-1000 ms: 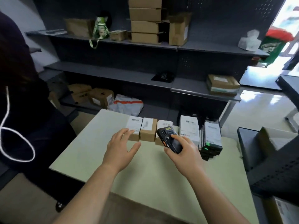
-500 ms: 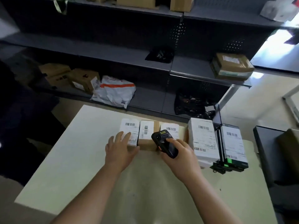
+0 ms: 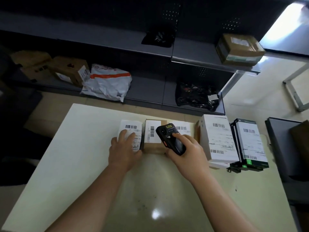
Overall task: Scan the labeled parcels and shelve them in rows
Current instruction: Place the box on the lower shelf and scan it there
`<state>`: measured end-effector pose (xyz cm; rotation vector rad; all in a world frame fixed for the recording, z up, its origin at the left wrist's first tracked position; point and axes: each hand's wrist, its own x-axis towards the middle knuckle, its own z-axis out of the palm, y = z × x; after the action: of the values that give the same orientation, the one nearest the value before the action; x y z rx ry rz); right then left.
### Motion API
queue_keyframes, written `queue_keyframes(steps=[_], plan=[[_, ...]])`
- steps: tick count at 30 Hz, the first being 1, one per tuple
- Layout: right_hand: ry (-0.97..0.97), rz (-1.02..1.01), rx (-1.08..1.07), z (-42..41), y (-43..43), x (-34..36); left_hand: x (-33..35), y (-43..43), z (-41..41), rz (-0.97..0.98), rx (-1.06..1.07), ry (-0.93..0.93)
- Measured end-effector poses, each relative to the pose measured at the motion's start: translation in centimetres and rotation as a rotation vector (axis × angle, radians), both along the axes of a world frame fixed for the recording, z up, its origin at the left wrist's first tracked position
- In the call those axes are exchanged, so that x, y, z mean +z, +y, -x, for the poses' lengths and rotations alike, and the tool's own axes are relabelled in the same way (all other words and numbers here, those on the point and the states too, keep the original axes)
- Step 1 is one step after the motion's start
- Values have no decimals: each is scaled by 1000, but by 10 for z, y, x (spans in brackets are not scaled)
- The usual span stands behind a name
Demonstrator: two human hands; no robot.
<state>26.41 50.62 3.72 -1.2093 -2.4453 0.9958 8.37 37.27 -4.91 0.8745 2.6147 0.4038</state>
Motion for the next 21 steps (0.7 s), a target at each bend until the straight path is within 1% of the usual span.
queue_keyframes(steps=[4, 7, 9, 11, 15, 21], plan=[[19, -9, 5, -2, -4, 14, 22, -7, -5, -101, 34, 99], [66, -14, 11, -9, -3, 40, 59, -2, -12, -244, 29, 213], [120, -32, 22, -16, 2, 64, 92, 6, -18, -305, 24, 278], [162, -75, 38, -25, 6, 91, 128, 15, -27, -338, 35, 319], [241, -191, 52, -49, 14, 146, 198, 30, -46, -463, 14, 406], [361, -333, 13, -75, 14, 216, 278, 41, -62, -625, -61, 559]])
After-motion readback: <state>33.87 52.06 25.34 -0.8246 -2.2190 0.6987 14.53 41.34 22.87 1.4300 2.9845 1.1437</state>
